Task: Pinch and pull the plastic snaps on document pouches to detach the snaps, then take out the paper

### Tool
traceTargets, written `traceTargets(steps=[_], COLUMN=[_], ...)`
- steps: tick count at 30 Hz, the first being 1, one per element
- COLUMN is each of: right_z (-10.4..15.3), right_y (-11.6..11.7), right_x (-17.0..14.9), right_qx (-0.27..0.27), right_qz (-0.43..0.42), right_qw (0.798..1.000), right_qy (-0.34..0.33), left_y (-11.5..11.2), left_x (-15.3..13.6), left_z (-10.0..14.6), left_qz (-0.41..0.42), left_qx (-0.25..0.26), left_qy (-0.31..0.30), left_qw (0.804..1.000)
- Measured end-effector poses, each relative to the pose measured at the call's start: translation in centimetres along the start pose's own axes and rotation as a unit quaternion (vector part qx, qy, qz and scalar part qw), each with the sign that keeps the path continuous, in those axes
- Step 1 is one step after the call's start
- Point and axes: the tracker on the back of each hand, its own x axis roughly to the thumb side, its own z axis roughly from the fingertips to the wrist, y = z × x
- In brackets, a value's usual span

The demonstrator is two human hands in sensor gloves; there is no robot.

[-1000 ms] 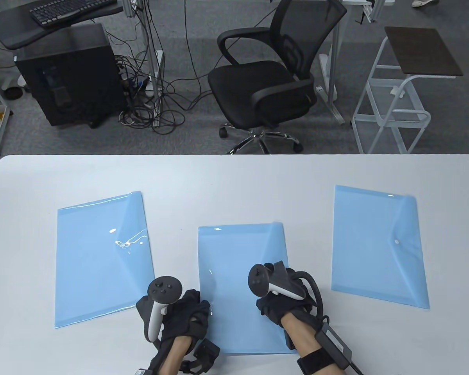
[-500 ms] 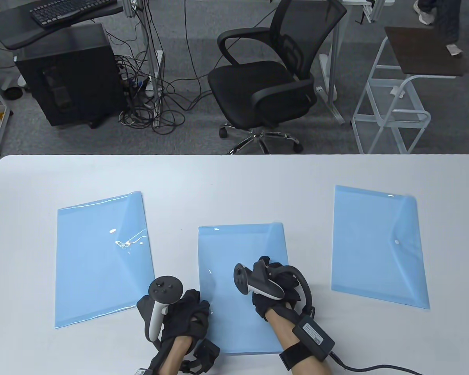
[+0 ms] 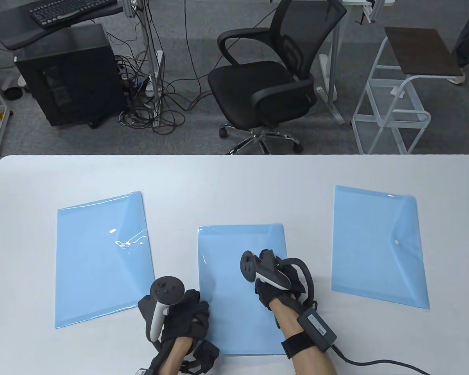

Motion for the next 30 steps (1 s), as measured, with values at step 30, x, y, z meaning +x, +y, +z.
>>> traceTargets(steps=[30], right_z=[6.9], right_y=[-1.1], right_x=[-4.4], right_qx=[-0.022], right_qz=[-0.034], right_qw=[0.997], right_qy=[-0.067], left_y=[0.2], left_x=[-0.3], left_z=[0.1], left_qz=[0.024], left_qx=[-0.006], left_qy=[0.005], left_qw=[1.0])
